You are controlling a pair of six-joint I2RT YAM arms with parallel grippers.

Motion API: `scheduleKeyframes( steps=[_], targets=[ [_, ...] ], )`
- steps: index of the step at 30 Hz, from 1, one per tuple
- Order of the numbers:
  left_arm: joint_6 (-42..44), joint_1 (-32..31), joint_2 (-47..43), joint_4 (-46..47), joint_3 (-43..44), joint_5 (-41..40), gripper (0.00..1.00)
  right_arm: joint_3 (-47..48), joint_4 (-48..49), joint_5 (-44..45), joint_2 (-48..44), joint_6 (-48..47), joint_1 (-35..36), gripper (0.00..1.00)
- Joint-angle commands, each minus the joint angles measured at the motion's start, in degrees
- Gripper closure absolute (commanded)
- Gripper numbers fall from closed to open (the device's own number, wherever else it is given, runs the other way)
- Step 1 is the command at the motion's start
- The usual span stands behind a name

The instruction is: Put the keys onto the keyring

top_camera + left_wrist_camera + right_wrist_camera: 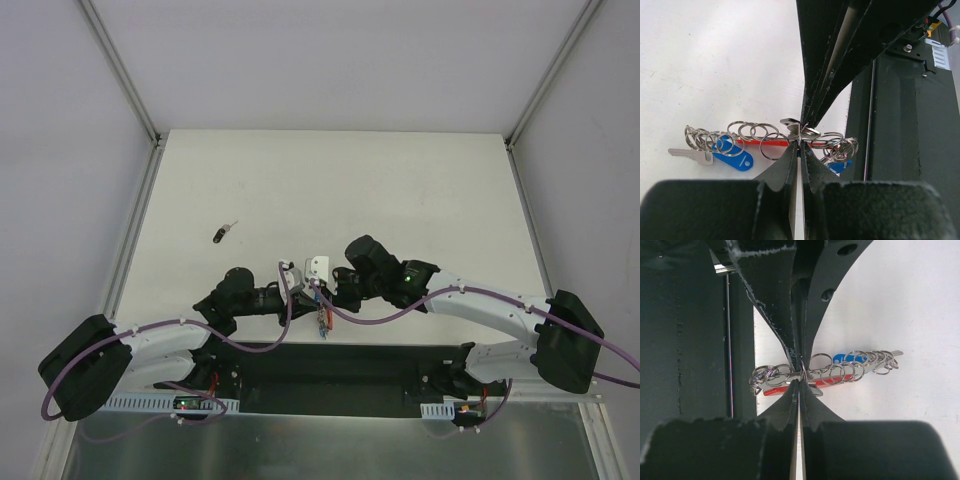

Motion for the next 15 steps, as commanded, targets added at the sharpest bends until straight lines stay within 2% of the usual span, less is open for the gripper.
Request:
scheduleKeyframes(
  steps=[1,7,15],
  targets=[
    [-2.75,-0.62,-1.12,0.62,1.95,-4.20,1.00,2.95,2.48,-3.12,-1.77,-0.58,0.85,0.98],
    [-6.26,-0.62,-3.32,-0.61,2.13,-8.41,1.00,2.60,1.96,-2.33,-1.60,-0.85,1.11,0.98],
    [-9.08,-0.54,-6.22,-1.84,2.22,-9.74,1.00,2.68,0.99,-0.40,-0.90,-1.64,1.55,0.98]
  ],
)
